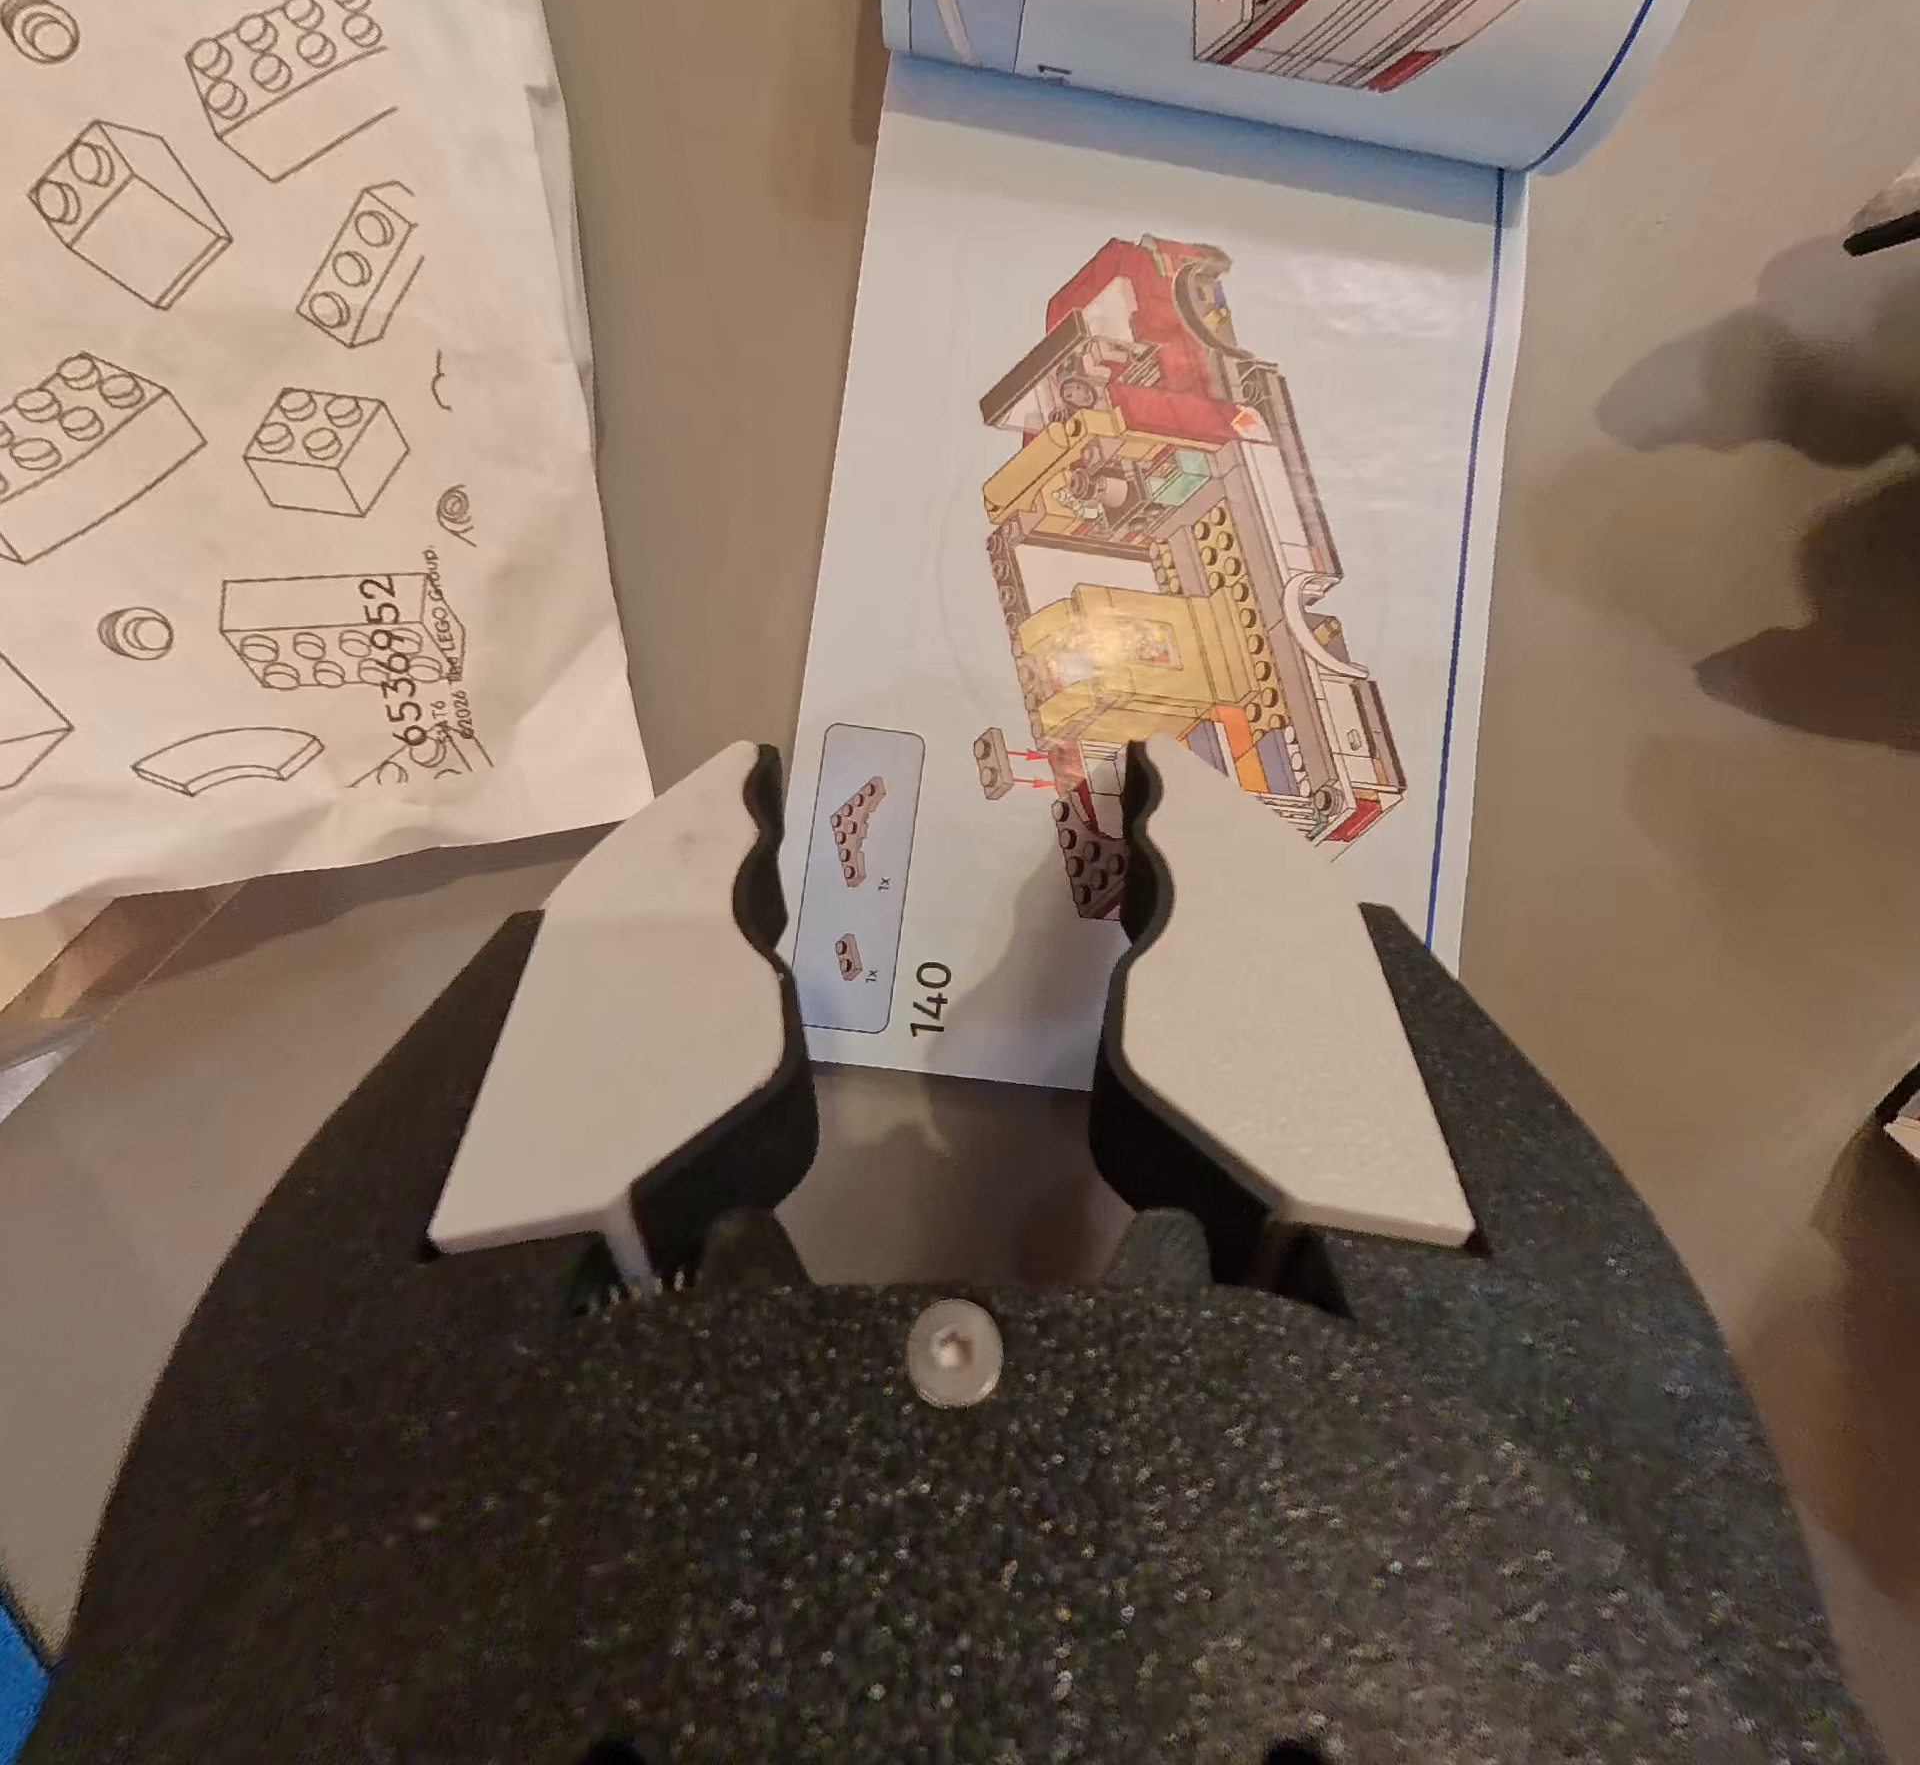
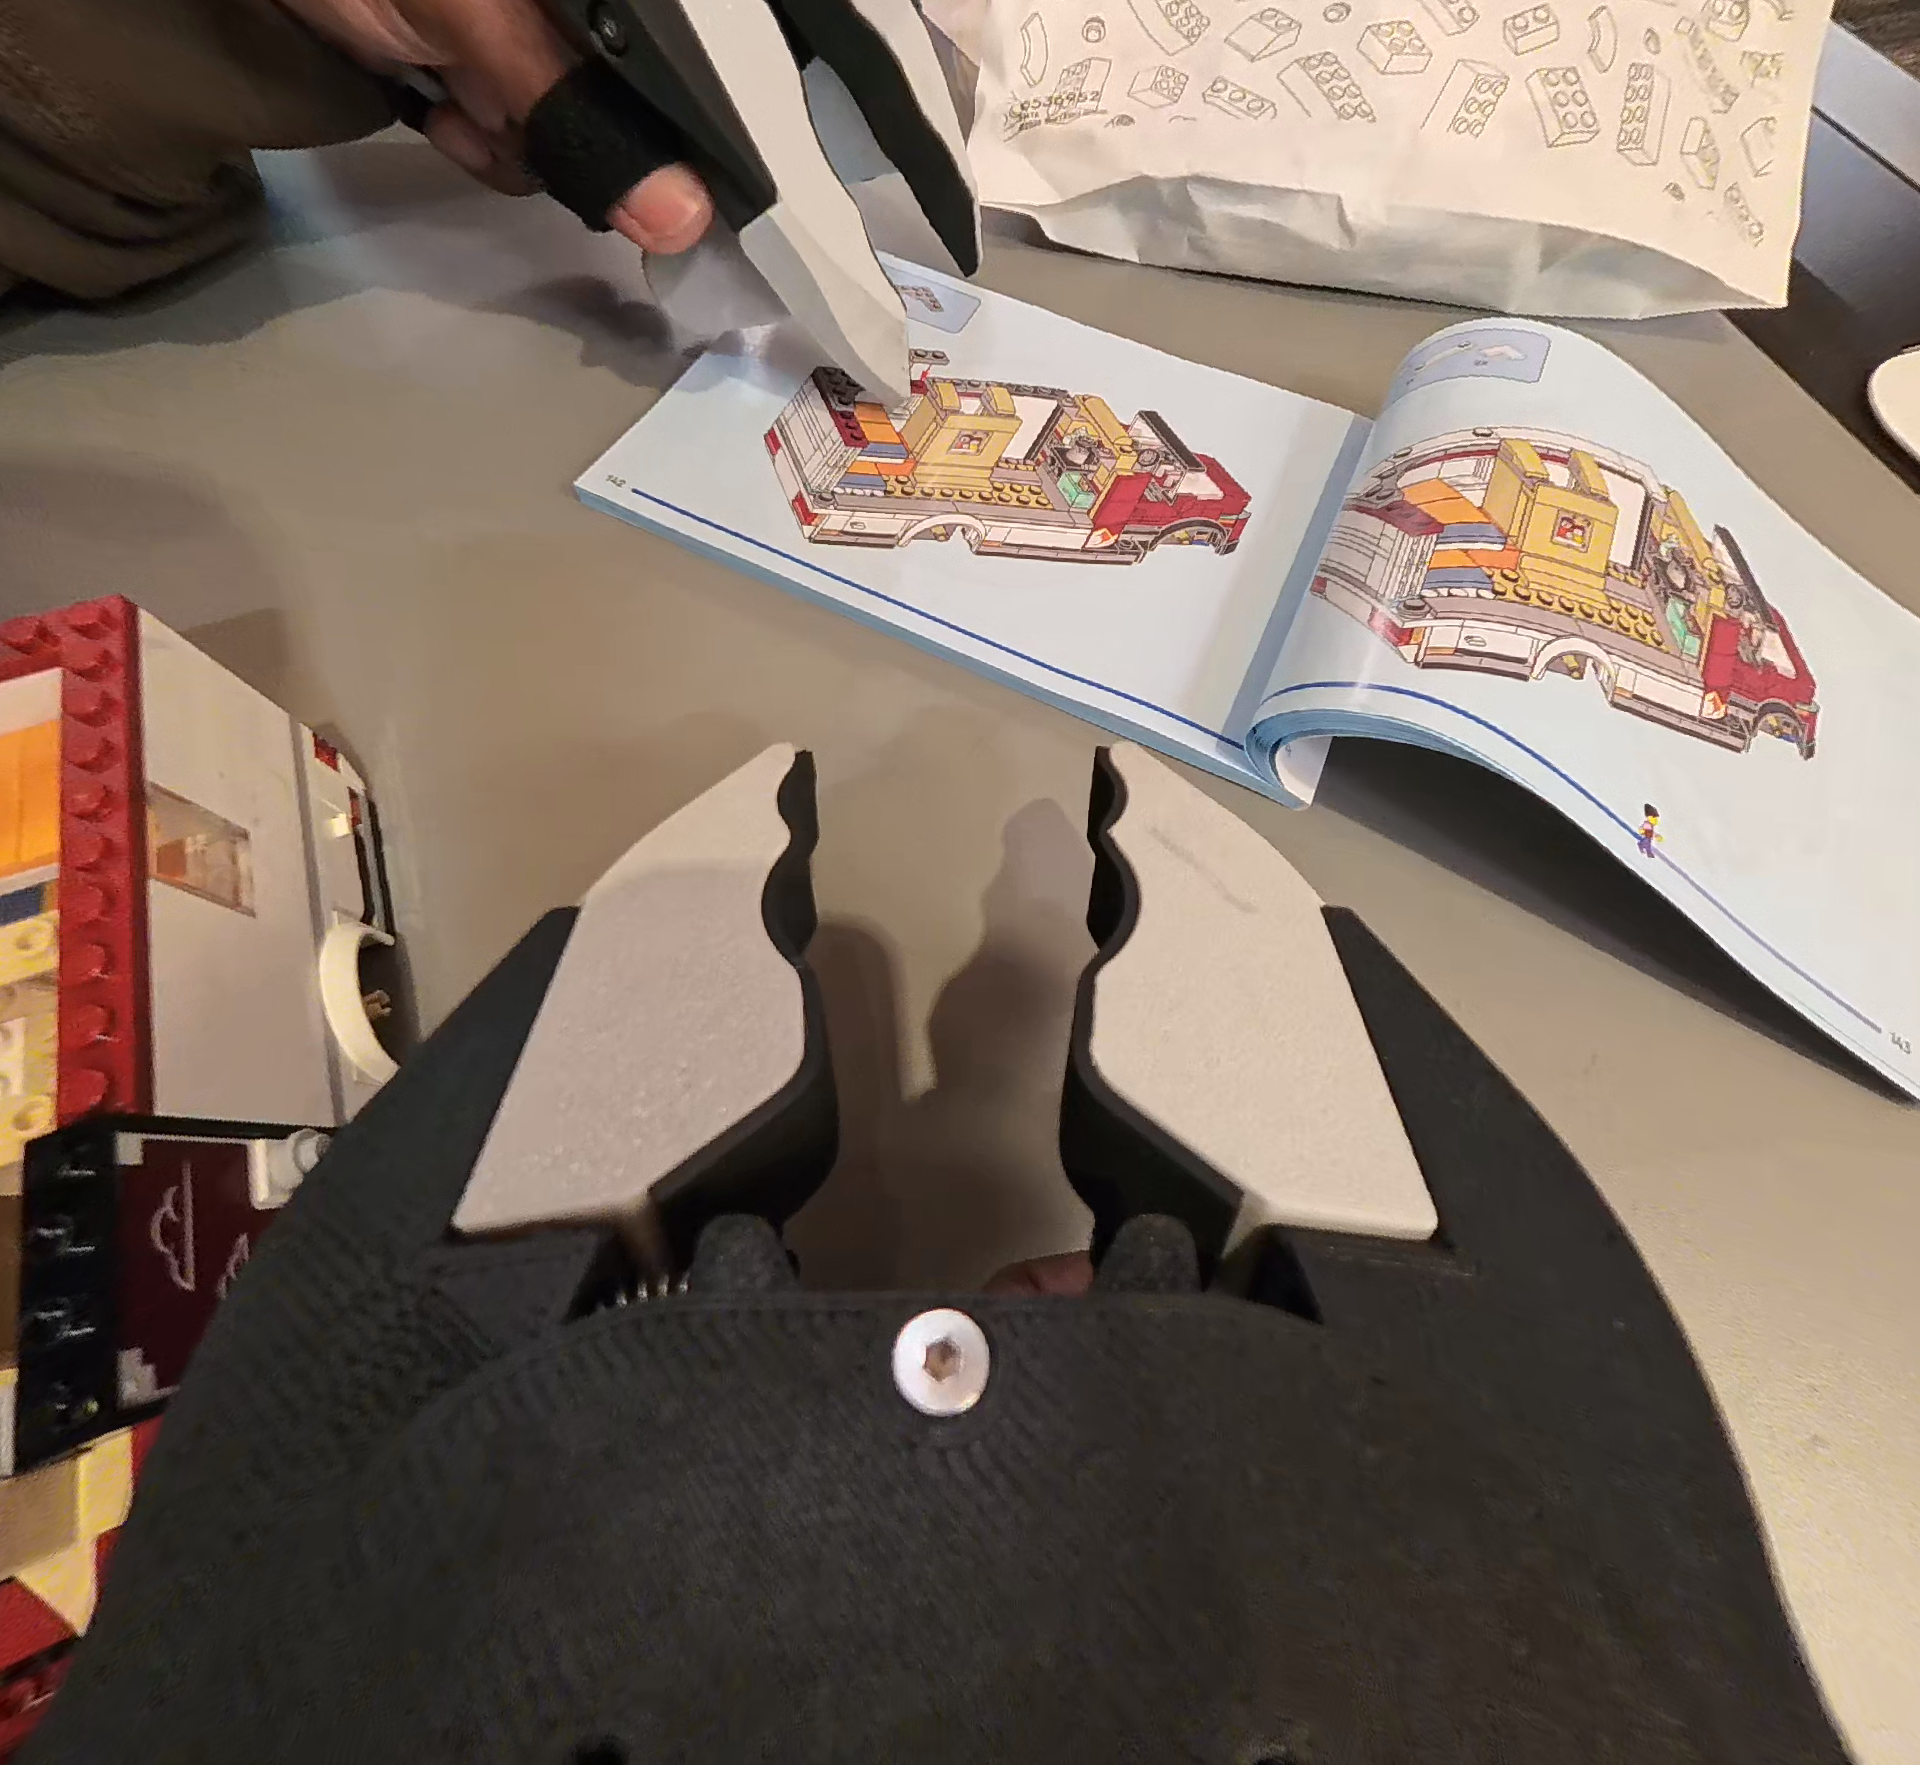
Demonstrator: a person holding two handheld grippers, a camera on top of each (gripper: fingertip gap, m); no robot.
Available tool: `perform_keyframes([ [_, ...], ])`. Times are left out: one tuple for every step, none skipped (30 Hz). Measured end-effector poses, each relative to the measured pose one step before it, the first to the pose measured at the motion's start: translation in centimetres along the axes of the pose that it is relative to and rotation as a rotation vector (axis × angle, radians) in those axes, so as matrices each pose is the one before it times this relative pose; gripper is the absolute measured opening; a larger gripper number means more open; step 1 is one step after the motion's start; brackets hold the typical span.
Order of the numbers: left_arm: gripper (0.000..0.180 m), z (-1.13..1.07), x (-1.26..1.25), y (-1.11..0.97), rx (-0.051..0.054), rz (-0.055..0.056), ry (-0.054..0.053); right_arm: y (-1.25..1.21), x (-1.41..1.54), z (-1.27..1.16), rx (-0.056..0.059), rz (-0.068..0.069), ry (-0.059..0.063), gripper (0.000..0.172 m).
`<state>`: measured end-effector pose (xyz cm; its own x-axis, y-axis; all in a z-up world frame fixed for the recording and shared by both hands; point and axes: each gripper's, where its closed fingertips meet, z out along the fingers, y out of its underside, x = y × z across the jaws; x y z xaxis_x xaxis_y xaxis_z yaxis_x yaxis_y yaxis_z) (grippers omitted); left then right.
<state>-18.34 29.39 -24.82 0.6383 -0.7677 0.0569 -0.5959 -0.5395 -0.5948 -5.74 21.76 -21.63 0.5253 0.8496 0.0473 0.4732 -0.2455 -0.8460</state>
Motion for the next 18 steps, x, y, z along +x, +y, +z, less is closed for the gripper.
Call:
perform_keyframes([
  [0.063,0.03,0.057,0.02,-0.0016,0.0022,0.0021,-0.001,-0.005,0.002,-0.0001,-0.001,0.0002,0.05],
  [0.063,0.023,0.059,0.011,-0.0014,0.0018,0.002,0.003,-0.003,-0.005,0.0,-0.0006,0.0001,0.05],
  [0.063,0.023,0.049,0.028,-0.0013,0.0009,0.0018,-0.001,-0.011,0.002,-0.0001,-0.0006,-0.0001,0.05],
  [0.063,0.019,0.013,0.013,-0.001,0.0003,0.0003,0.003,-0.011,0.0,-0.0004,-0.0006,-0.0001,0.05],
  [0.063,0.009,0.006,0.007,-0.0006,0.0009,0.0005,0.011,0.003,0.004,-0.0002,-0.0005,0.0,0.05],
  [0.063,-0.016,0.014,-0.014,0.0005,0.0006,0.0007,-0.002,-0.009,0.002,0.0,-0.0004,0.0002,0.05],
  [0.063,-0.017,0.018,-0.012,0.0004,0.0002,0.0008,0.003,-0.002,-0.005,0.0,-0.0006,0.0002,0.05],
  [0.063,-0.014,0.012,-0.014,0.0005,0.001,-0.0003,0.001,-0.006,0.0,-0.0003,-0.0007,0.0002,0.05],
  [0.063,-0.015,0.007,-0.013,0.0005,0.0011,-0.0006,0.007,-0.013,0.012,-0.0005,-0.0008,0.0001,0.05],
  [0.063,-0.029,0.006,-0.008,0.0,0.0016,-0.001,0.003,-0.007,-0.001,-0.0004,-0.0008,0.0001,0.05],
  [0.063,-0.029,0.002,-0.027,0.0005,0.0021,-0.0016,0.0,-0.005,0.001,-0.0002,-0.0006,0.0003,0.05],
  [0.063,-0.036,0.008,-0.018,0.0007,0.0021,-0.0013,0.009,-0.004,0.006,-0.0003,-0.0006,0.0005,0.05],
  [0.063,-0.033,0.011,-0.021,0.0005,0.0024,-0.0014,0.001,-0.007,0.005,-0.0006,-0.001,0.0004,0.05],
  [0.063,-0.039,0.011,-0.013,0.0003,0.0021,-0.0011,0.011,-0.008,0.014,-0.0011,-0.0016,0.0004,0.05],
  [0.063,-0.023,0.009,-0.017,0.0002,0.002,-0.001,0.016,-0.019,0.005,-0.0011,-0.0024,0.0004,0.05],
  [0.063,-0.03,0.013,-0.008,0.0004,0.002,-0.0009,0.01,-0.026,0.013,-0.0013,-0.0029,0.0011,0.05],
  [0.063,-0.027,0.021,-0.013,0.0004,0.0017,0.0002,0.019,-0.024,0.022,-0.0017,-0.0035,0.0013,0.05],
  [0.063,-0.025,0.012,-0.02,0.0011,0.0005,0.0009,0.031,-0.028,0.029,-0.0024,-0.0041,0.0012,0.051],
])
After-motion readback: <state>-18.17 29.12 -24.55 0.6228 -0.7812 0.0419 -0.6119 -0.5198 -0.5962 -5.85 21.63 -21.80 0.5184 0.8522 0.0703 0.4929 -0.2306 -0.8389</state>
